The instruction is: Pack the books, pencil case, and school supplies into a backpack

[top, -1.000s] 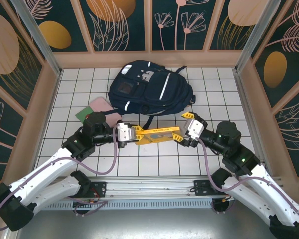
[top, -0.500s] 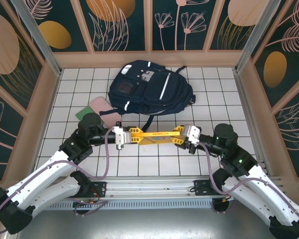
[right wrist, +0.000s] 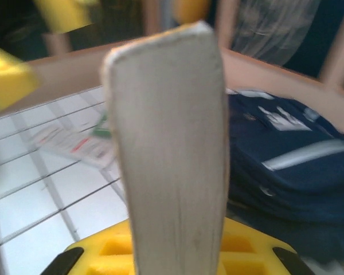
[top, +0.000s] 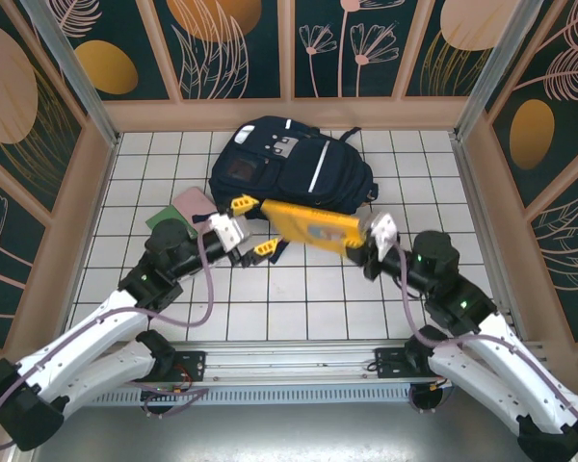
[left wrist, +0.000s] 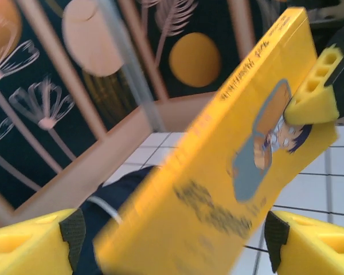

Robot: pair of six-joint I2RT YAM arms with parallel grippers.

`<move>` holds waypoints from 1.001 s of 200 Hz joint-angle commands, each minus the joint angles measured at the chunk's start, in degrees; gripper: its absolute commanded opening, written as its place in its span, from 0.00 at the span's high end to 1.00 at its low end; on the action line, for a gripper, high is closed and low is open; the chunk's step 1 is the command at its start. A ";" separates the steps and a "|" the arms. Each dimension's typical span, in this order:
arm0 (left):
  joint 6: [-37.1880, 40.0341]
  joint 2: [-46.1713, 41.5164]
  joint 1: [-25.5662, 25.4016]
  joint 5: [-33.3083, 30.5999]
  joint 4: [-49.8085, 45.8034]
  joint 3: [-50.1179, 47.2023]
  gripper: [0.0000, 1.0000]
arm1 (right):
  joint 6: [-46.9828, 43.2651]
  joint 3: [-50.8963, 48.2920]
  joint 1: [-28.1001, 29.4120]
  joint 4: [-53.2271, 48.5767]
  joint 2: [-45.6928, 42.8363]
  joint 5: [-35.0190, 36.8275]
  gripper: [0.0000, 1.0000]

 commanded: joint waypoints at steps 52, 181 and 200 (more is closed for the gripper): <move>-31.79 30.56 3.73 -11.31 -9.84 28.47 0.23 | 36.99 12.36 -15.77 -6.02 11.38 23.01 1.00; -68.77 87.26 10.63 16.22 -17.18 78.71 0.27 | 45.32 1.96 -22.07 -2.77 10.01 18.12 1.00; -71.94 89.40 10.63 18.65 -13.42 78.99 0.29 | 45.26 -0.21 -22.10 -1.86 9.04 17.89 1.00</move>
